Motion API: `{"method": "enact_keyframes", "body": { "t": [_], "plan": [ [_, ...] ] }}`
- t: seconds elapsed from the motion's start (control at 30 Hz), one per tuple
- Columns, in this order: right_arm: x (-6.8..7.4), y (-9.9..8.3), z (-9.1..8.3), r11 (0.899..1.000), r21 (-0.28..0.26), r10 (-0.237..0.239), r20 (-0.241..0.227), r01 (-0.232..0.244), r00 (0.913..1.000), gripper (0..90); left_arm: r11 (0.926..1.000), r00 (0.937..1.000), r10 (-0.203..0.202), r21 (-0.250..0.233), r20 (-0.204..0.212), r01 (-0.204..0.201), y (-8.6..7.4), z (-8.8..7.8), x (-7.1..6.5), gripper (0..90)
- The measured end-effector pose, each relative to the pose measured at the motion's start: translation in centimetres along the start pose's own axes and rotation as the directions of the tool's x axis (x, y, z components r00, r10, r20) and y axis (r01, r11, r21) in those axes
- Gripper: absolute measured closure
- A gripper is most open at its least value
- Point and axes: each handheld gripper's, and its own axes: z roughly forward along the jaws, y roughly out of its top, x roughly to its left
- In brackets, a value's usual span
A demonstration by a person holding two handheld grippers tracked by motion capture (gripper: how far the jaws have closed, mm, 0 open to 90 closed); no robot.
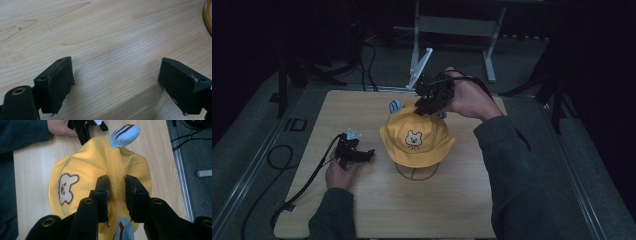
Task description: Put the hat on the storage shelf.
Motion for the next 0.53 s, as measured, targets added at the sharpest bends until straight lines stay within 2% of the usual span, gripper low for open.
{"method": "enact_keyframes", "body": {
  "t": [0.13, 0.2, 0.33, 0.37, 0.43, 0.5, 0.53],
  "plan": [
    [0.0, -0.4, -0.4, 1.0, -0.001, 0.012, 0.027, -0.012, 0.9996, 59.7, 1.0, 1.0, 0.0, 0.0, 0.0, 0.0, 0.0, 0.0, 0.0, 12.8],
    [-0.1, -1.0, -0.8, 0.999, -0.031, 0.033, 0.021, -0.033, 0.9992, 55.4, 1.0, 1.0, 0.0, 0.0, 0.0, 0.0, 0.0, 0.0, 0.0, 12.8],
    [0.0, -2.5, -1.5, 0.997, -0.044, 0.061, 0.062, -0.058, 0.9962, 44.4, 1.0, 1.0, 0.0, 0.0, 0.0, 0.0, 0.0, 0.0, 0.0, 12.8],
    [0.0, -2.5, -1.5, 0.997, -0.044, 0.061, 0.062, -0.058, 0.9962, 44.4, 1.0, 1.0, 0.0, 0.0, 0.0, 0.0, 0.0, 0.0, 0.0, 12.8],
    [0.0, -3.8, -2.0, 0.994, -0.061, 0.091, 0.094, -0.086, 0.9914, 36.2, 1.0, 1.0, 0.0, 0.0, 0.0, 0.0, 0.0, 0.0, 0.0, 12.8],
    [0.0, -4.3, -2.2, 0.993, -0.064, 0.107, 0.101, -0.101, 0.9891, 36.2, 1.0, 1.0, 0.0, 0.0, 0.0, 0.0, 0.0, 0.0, 0.0, 12.8],
    [0.1, -5.3, -2.4, 0.992, -0.07, 0.117, 0.123, -0.11, 0.9855, 28.4, 1.0, 1.0, 0.0, 0.0, 0.0, 0.0, 0.0, 0.0, 0.0, 12.8]
  ]
}}
